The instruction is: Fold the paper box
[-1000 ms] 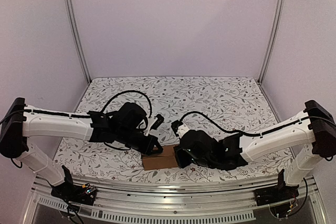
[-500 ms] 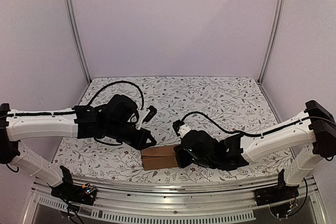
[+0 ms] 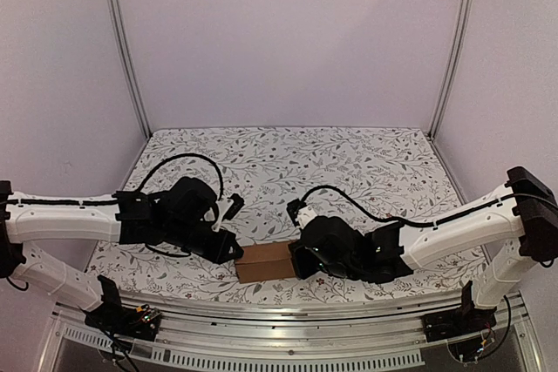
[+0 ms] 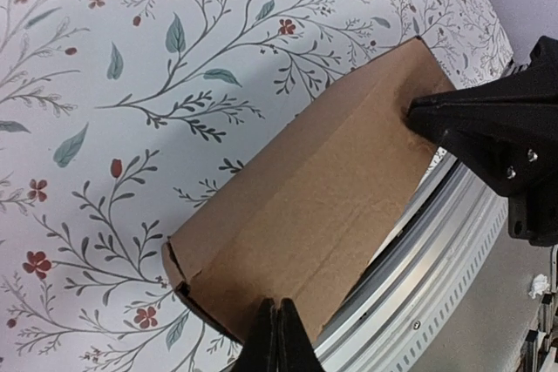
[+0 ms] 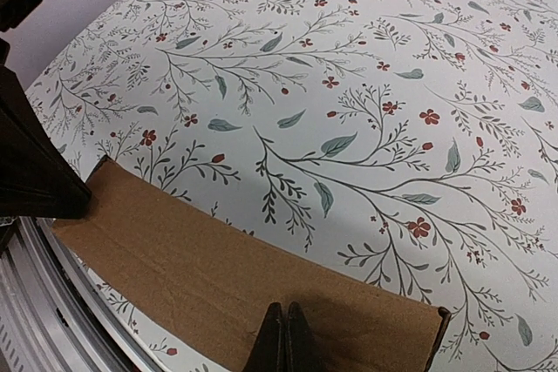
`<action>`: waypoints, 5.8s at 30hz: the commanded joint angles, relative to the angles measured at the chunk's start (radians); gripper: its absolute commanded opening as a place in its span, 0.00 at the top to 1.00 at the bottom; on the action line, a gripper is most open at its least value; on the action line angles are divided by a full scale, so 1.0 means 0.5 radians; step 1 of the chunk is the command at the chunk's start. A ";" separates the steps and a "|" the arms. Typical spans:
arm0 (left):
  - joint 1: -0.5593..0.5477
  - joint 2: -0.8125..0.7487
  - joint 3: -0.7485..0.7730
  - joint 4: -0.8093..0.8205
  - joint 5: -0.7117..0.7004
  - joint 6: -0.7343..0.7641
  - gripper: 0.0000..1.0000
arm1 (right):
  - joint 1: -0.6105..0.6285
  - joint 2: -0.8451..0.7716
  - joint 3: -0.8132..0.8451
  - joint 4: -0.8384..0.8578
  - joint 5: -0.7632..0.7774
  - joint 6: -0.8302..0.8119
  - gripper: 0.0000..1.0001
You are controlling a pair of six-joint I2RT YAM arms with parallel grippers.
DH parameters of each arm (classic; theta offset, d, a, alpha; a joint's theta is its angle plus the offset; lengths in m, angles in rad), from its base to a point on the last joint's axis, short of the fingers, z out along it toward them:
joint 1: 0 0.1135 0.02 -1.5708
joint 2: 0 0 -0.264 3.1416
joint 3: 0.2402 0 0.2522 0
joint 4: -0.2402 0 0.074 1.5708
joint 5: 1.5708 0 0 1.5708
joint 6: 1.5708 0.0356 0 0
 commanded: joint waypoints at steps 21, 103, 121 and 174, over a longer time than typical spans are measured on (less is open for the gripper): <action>-0.014 -0.208 0.079 -0.161 -0.015 0.018 0.97 | -0.009 0.050 -0.058 -0.234 -0.061 0.028 1.00; 0.268 0.493 0.269 0.125 0.084 0.180 1.00 | -0.376 0.162 -0.098 0.202 -0.437 0.017 1.00; 0.264 0.532 0.134 0.329 0.328 0.001 1.00 | -0.375 0.338 -0.337 0.699 -0.844 0.422 1.00; 0.306 0.237 0.526 -0.142 -0.175 0.276 0.75 | -0.490 -0.170 -0.224 -0.315 0.149 -0.132 0.72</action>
